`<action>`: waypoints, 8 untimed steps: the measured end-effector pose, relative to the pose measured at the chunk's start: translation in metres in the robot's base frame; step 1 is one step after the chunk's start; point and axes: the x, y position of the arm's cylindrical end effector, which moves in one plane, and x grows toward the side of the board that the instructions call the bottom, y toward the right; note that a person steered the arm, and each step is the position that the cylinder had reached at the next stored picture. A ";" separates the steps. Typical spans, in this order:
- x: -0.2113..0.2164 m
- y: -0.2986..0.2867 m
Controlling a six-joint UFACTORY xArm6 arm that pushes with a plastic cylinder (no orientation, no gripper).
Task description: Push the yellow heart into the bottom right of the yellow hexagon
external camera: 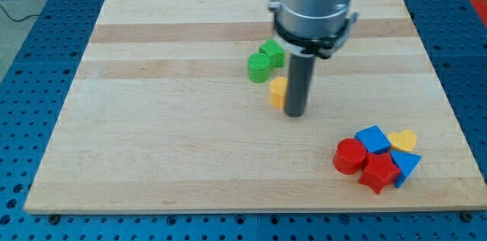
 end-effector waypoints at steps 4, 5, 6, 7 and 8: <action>-0.018 0.155; 0.001 0.274; 0.014 0.302; 0.018 0.302; 0.061 0.302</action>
